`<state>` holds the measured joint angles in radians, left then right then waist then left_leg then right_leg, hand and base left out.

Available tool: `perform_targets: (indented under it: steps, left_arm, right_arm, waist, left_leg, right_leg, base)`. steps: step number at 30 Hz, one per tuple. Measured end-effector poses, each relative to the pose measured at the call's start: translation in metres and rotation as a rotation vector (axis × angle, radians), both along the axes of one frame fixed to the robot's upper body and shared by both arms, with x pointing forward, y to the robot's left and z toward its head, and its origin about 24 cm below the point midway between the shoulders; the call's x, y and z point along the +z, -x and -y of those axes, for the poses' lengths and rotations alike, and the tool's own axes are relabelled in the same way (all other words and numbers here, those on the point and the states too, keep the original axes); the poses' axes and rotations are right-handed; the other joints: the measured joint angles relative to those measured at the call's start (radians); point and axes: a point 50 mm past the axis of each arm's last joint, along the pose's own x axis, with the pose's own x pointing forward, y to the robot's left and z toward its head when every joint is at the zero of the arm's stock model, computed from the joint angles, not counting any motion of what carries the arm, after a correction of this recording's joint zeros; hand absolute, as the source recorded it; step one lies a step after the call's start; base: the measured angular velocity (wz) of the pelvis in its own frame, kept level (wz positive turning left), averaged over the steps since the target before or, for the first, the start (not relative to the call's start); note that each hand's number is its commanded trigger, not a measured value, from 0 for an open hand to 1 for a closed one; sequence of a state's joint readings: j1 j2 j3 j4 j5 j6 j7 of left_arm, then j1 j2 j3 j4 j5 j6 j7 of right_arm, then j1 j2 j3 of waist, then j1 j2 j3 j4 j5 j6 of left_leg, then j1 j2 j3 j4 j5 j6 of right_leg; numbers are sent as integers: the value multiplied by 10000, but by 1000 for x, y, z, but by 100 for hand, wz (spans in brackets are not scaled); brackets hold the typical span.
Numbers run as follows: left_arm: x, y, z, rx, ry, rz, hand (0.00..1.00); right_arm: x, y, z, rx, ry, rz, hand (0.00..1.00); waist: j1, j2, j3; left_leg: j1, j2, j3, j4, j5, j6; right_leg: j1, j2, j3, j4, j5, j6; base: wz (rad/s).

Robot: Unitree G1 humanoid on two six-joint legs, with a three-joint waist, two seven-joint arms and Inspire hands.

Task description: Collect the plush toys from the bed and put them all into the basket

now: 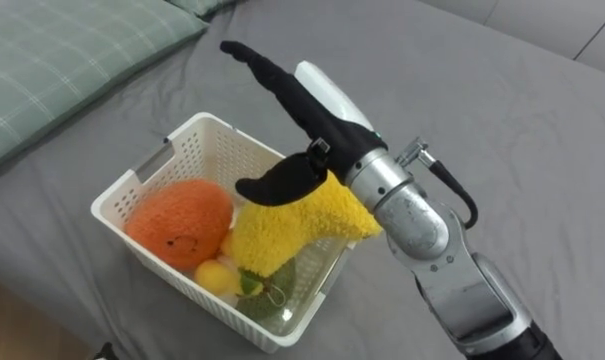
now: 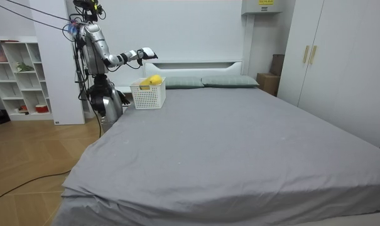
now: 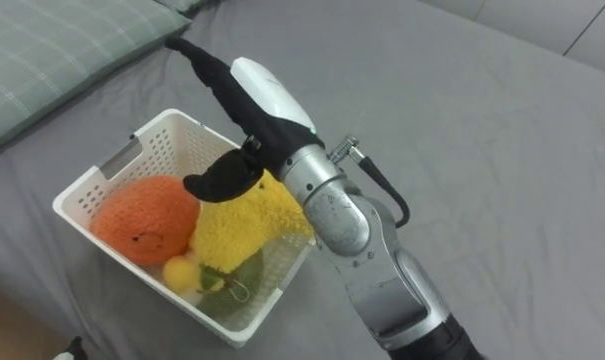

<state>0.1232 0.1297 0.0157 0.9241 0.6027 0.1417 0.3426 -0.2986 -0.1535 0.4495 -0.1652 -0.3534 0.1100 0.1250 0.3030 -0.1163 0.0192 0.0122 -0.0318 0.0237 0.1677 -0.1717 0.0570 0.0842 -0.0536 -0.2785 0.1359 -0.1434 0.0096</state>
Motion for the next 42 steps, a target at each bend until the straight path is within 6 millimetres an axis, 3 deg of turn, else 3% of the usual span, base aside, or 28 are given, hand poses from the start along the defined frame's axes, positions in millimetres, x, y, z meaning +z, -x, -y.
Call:
perform_targets:
  steps: [6, 10, 13, 15, 19, 23, 33, 42]
  left_arm:
    - [0, 2, -2, 150, -4, -1, 0]
    - [-2, 9, -5, 316, 8, -158, 0]
    - [-3, 16, -7, 481, 11, -248, 0]
    - [-3, 15, -7, 514, 49, -177, 0]
    - [-2, 17, -9, 751, 192, 43, 0]
    - [-4, 21, -7, 776, 319, 22, 0]
    - [-5, 35, -8, 1028, 357, -16, 0]
    - [-7, 47, -11, 1833, 326, -48, 0]
  right_arm:
    - [-19, 8, 11, -583, -842, -746, 0]
    - [-38, 16, 30, -1431, -963, -1394, 0]
    - [-44, 18, 43, -2094, -1085, -1514, 0]
    - [-41, 16, 51, -2498, -1272, -1328, 0]
    - [-35, 12, 76, -3631, -2289, -998, 0]
    - [-42, 11, 95, -4502, -3333, -1422, 0]
    - [-44, 12, 116, -5718, -4969, -1323, 0]
    - [-62, 24, 147, -7652, -6283, -1673, 0]
  waist:
    - [-94, 10, -13]
    - [-406, 65, -40]
    - [-754, 156, -161]
    - [-933, 201, -196]
    - [-1261, 308, -163]
    - [-1450, 275, -172]
    - [-1770, 319, -149]
    - [-2214, 492, -213]
  left_leg:
    - [37, -8, -26, 29, 0, 0]
    - [64, -6, 30, -8, 0, 0]
    - [95, -3, 56, 5, 0, 0]
    - [175, 5, 124, 5, 1, 0]
    - [334, 26, 249, -75, -2, -2]
    - [375, 34, 340, -99, -3, -2]
    - [507, 66, 598, -151, -5, 3]
    - [532, 87, 767, -188, -10, 6]
  right_leg:
    - [36, -2, 17, -2, 0, 0]
    - [34, -5, 54, 0, 0, 0]
    - [48, -6, 52, 2, 1, 1]
    - [75, -5, 78, 3, 1, 1]
    - [215, 12, 270, 5, 1, 2]
    - [203, 15, 321, 28, 2, 2]
    - [153, 25, 548, 56, 15, 20]
    - [105, 38, 610, 45, 15, 21]
  base:
    - [1]
    - [-3]
    - [-3]
    - [-7]
    - [-9]
    - [-8]
    - [-7]
    - [-3]
